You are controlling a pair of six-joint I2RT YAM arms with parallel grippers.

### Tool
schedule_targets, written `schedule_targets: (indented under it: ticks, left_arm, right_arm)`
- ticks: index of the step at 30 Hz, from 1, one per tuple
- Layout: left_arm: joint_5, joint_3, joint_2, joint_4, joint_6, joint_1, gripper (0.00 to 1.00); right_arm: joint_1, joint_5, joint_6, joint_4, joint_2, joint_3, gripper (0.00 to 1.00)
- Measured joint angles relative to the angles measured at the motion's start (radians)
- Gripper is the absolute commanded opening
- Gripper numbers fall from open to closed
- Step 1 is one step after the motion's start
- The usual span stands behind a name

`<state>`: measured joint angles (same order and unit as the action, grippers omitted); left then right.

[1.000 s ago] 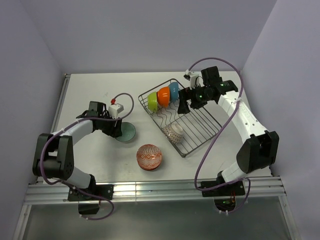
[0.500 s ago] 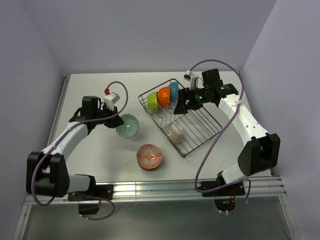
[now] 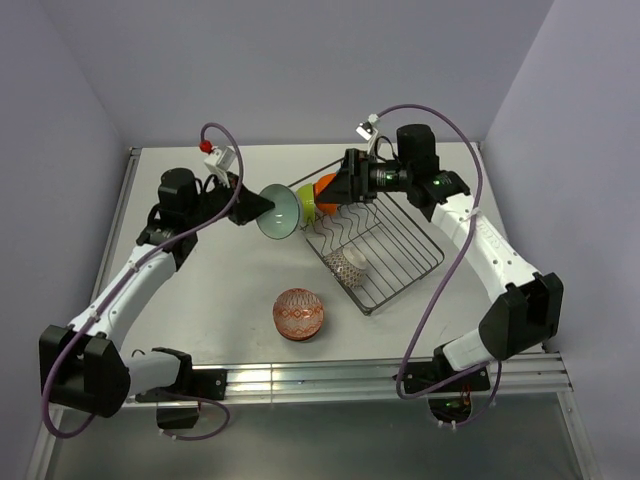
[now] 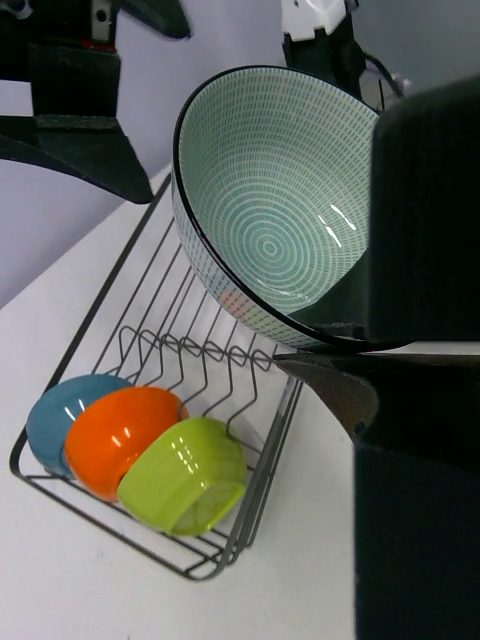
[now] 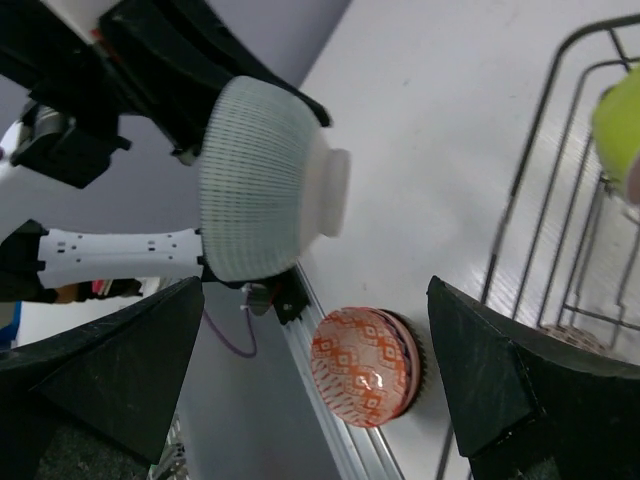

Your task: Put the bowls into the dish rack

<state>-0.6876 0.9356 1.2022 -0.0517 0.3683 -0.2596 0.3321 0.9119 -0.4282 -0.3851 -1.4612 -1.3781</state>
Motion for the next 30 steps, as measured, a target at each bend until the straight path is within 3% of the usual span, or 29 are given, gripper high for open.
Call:
schedule_targets:
  ticks: [8,21,23,27,30]
  left_arm:
    - [-0.004,0.004,0.044,-0.069,0.129,-0.044,0.0]
    - [-0.025,0.014,0.059,-0.133,0.197,-0.063,0.0]
    - [-0.027,0.014,0.06,-0.138,0.199,-0.063,0.0]
    - [-0.028,0.014,0.06,-0.145,0.202,-0.063,0.0]
    - [-0.031,0.015,0.063,-0.146,0.203,-0.063,0.0]
  right_arm:
    - [0.122,-0.047,-0.103,0.061,0.018,0.0,1.0]
    - [0.137,-0.031,-0.177,0.118,-0.019,0.007,1.0]
    - [0.137,-0.026,-0.185,0.119,-0.024,0.011,0.95]
    - [0.137,-0.001,-0.205,0.138,-0.027,0.012,0.76]
    - [0.137,0.013,-0.214,0.154,-0.027,0.014,0.55]
